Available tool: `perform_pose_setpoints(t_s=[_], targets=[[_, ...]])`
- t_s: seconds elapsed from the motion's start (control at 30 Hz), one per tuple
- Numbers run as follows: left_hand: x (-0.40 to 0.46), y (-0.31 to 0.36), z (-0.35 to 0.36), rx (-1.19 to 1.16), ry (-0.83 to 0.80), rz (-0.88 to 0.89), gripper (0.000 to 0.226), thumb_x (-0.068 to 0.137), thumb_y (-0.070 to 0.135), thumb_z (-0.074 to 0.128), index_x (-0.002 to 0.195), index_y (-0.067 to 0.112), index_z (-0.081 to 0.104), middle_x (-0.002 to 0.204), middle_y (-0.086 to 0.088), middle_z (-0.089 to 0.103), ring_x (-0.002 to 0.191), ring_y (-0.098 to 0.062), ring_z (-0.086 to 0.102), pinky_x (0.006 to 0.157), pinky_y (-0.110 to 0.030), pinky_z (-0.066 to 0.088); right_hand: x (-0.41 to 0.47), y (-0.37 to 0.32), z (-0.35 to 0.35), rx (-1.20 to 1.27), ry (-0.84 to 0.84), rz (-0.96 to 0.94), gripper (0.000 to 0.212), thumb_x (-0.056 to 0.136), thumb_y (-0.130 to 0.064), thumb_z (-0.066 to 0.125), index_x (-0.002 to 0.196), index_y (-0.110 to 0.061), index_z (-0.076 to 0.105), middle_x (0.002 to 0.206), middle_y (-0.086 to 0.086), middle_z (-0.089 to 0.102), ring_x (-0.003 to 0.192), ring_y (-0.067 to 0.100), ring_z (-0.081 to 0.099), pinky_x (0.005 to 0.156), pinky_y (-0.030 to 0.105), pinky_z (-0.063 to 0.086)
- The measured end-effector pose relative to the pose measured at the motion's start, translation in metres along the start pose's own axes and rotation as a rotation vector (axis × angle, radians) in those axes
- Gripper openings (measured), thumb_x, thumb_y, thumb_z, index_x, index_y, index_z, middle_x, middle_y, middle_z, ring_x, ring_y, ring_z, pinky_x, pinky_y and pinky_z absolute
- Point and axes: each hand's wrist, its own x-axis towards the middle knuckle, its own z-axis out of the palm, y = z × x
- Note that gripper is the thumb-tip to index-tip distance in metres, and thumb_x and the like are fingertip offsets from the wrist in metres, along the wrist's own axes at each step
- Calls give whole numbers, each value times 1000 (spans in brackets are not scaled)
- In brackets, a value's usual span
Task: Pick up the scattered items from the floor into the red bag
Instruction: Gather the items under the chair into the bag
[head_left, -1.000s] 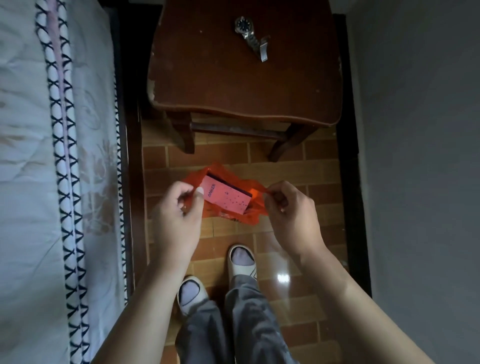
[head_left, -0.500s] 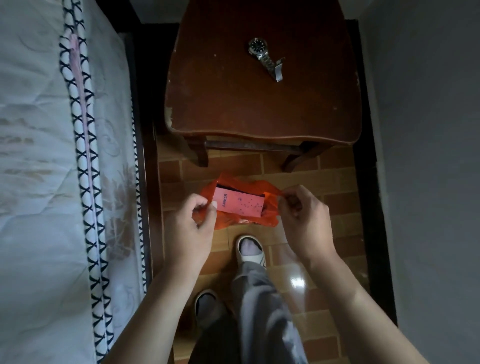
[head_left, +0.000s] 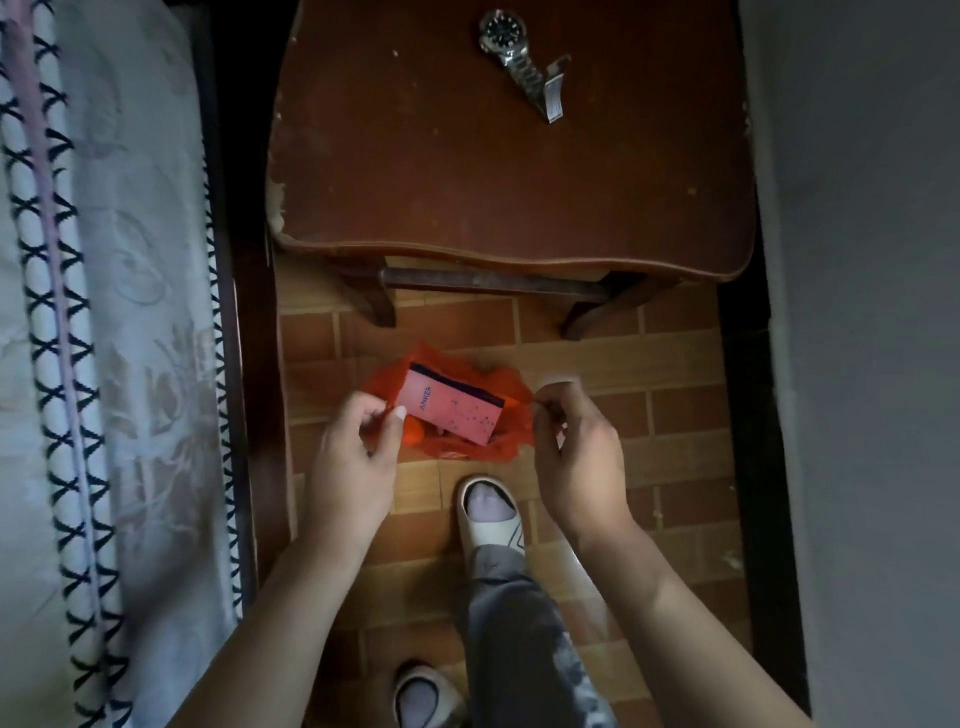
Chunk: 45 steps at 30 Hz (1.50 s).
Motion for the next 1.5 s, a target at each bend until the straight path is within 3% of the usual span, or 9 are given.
perform_pose_setpoints(t_s=[0.27, 0.43, 0.6, 0.77, 0.97, 1.07, 1.2, 1.33, 1.5], targets=[[14, -31, 14, 115, 4, 156, 47, 101, 30, 64, 147, 35, 56, 108, -2, 66, 98, -21, 65, 77, -36, 59, 22, 14, 34, -394, 62, -378, 38, 99, -25, 45, 131, -20, 65, 100, -1, 61, 89, 25, 55, 75, 41, 40], [40, -60, 42, 274, 138, 426, 37, 99, 24, 65, 136, 21, 70, 120, -4, 55, 103, -21, 58, 81, -39, 58, 43, 38, 83, -464, 102, -531, 40, 98, -17, 53, 137, -14, 64, 118, 3, 63, 102, 28, 54, 84, 41, 36], [75, -95, 83, 535, -9, 369, 73, 91, 45, 72, 155, 23, 48, 159, -6, 42, 146, -30, 37, 114, -48, 45, 67, 68, 132, -515, -140, -476, 80, 99, -57, 55, 165, -22, 24, 168, 1, 32, 158, 24, 21, 123, 50, 17], [124, -134, 98, 551, -142, 371, 90, 90, 47, 76, 164, 27, 29, 170, 5, 22, 159, -19, 16, 129, -40, 24, 83, 104, 172, -586, -241, -487, 107, 94, -67, 55, 165, -26, -13, 173, -8, -15, 159, 11, -18, 127, 42, -11], [133, -150, 106, 608, -259, 399, 80, 89, 47, 76, 158, 33, 39, 169, 4, 24, 157, -18, 22, 125, -37, 27, 91, 144, 183, -535, -361, -396, 105, 91, -60, 61, 167, -25, -1, 175, -6, -4, 161, 16, 8, 129, 38, 19], [125, -162, 106, 661, -340, 372, 93, 83, 51, 80, 161, 36, 30, 170, 4, 18, 157, -20, 19, 126, -43, 27, 91, 162, 174, -493, -330, -376, 94, 89, -60, 57, 166, -23, 19, 174, -4, 13, 152, 24, 37, 117, 36, 41], [111, -173, 106, 597, -428, 260, 84, 82, 58, 78, 154, 38, 40, 163, 8, 27, 146, -21, 39, 118, -44, 41, 70, 173, 158, -402, -224, -372, 75, 91, -49, 64, 159, -33, 37, 164, -13, 35, 136, 13, 54, 98, 17, 44], [112, -167, 102, 524, -290, 313, 36, 95, 59, 62, 119, 34, 69, 131, 16, 51, 115, -12, 61, 94, -31, 53, 43, 186, 146, -283, -186, -373, 58, 91, -51, 63, 145, -34, 54, 150, -15, 50, 122, 14, 64, 91, 26, 55], [113, -143, 102, 463, -31, 496, 41, 97, 61, 58, 73, 28, 65, 125, 13, 56, 120, -11, 53, 89, -34, 52, 32, 177, 133, -244, 79, -430, 35, 91, -52, 67, 118, -30, 70, 127, -11, 59, 111, 17, 60, 87, 44, 52]])
